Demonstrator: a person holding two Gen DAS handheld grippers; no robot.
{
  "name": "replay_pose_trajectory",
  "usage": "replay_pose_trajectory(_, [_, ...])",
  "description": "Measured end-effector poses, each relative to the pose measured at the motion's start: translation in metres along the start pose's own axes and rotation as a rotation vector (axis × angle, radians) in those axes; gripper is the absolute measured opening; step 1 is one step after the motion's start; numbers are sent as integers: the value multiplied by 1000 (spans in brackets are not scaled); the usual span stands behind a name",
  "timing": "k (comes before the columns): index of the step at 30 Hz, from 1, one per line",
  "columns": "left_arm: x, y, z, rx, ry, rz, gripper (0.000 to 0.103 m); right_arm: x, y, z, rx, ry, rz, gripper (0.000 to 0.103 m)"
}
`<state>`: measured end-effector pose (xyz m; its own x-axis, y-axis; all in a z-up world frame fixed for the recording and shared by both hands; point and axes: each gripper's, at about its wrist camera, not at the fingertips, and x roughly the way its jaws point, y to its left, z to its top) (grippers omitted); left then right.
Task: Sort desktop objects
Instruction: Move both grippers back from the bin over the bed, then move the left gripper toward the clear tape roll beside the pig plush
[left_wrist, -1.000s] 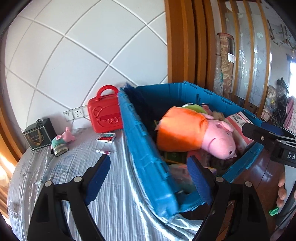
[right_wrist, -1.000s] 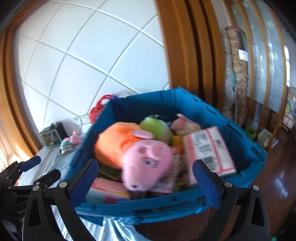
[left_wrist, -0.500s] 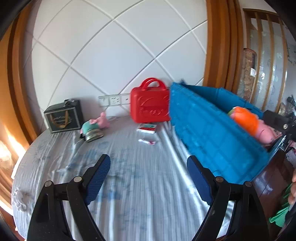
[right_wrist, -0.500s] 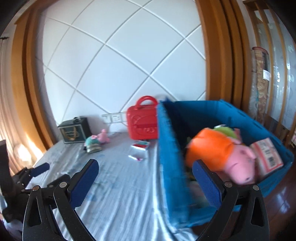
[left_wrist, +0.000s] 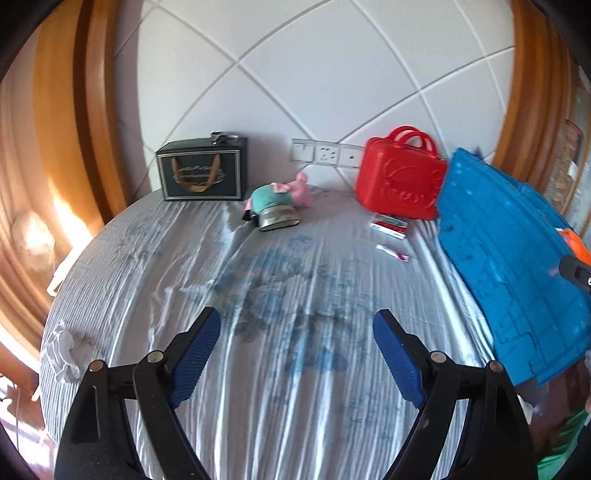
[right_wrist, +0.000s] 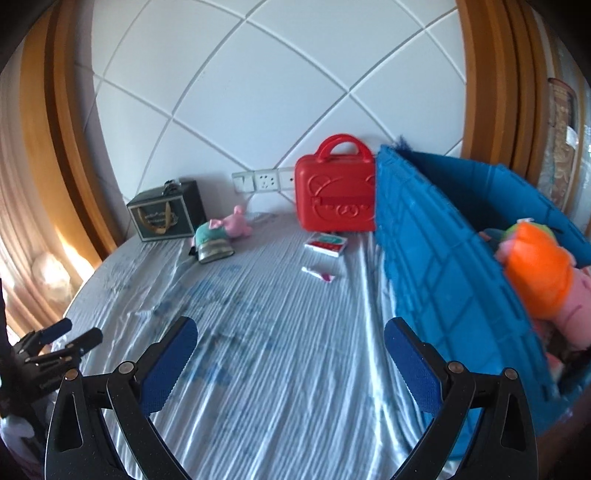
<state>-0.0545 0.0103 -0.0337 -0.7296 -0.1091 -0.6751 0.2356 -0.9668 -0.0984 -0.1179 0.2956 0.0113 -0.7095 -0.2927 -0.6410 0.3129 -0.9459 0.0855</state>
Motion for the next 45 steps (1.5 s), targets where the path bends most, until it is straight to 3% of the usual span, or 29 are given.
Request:
replay_pose_trajectory(8, [57,1,28,-54,53,88,85,92,-23,22,-23,99,32,103])
replay_pose_trajectory(15, [131,1,63,-23,120,154,85,187,-53,35,30,202,44,103])
replay_pose_trajectory(19, [197,20,92,-50,169,140,85,246,-66,40,67,273,5,103])
replay_pose_trajectory(26, [336,56,153,-30,227,190,85,337,-79,41,73,390,-61,103])
replay_pose_trajectory(32, [433,55,195,34,237,227,85,392,-91,48,97,417,-100,103])
replay_pose_trajectory(37, [465,48,180,81,302,186,85,412,-97,43,97,438,-125,103])
replay_pose_trajectory(45, [414,27,103,145,406,14,85,417,-91,26,97,468,-81,103])
